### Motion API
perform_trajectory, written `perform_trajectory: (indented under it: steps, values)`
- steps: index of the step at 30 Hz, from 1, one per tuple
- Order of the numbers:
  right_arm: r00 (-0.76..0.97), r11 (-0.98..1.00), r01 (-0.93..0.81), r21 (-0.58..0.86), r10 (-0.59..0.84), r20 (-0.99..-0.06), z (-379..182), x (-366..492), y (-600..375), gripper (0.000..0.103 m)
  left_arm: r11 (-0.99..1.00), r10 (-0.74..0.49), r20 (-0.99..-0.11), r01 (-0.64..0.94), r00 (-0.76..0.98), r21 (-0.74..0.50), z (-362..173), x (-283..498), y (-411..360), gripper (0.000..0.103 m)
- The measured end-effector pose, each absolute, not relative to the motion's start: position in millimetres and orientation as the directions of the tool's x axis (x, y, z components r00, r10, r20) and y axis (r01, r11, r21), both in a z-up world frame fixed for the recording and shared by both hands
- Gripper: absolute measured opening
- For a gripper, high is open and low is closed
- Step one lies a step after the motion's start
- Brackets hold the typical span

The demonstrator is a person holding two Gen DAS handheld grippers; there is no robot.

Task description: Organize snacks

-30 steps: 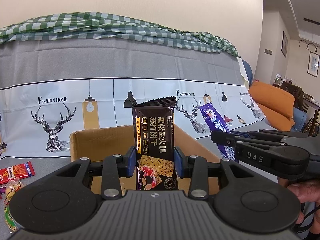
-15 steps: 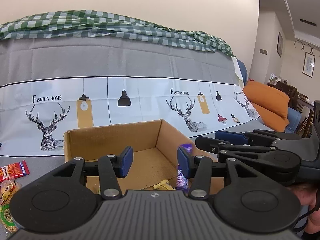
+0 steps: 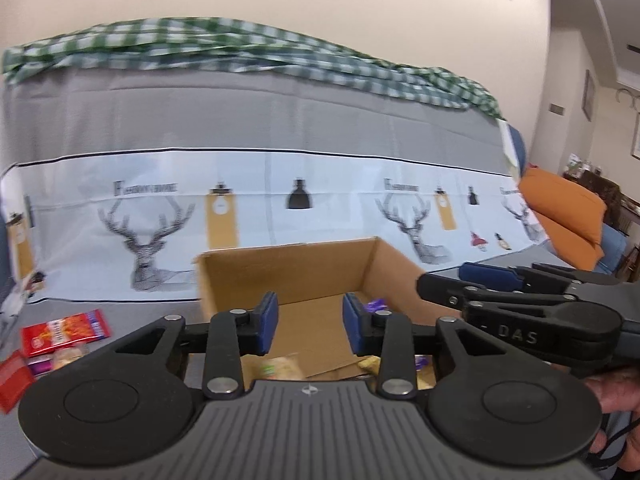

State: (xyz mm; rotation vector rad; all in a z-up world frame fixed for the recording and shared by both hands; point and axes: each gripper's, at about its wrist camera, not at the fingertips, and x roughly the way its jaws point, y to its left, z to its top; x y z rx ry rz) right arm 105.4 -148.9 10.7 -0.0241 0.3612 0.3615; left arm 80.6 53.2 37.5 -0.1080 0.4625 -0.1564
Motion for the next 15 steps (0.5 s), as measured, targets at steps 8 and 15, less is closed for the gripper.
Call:
perform_trajectory:
  steps: [8, 15]
  values:
    - [0.843, 0.907, -0.413, 0.086, 0.416, -0.341, 13.5, 94.9, -99.5, 0.055, 0.979, -0.146, -0.555, 0.037, 0.819, -0.202, 52.2, 83.4, 133.4, 0.034]
    - [0.788, 0.848, -0.519, 0.105, 0.522, -0.325, 11.0, 80.4, -43.7, 0.045, 0.961, -0.156, -0.567, -0.007, 0.808, -0.275, 62.2, 96.3, 203.0, 0.034]
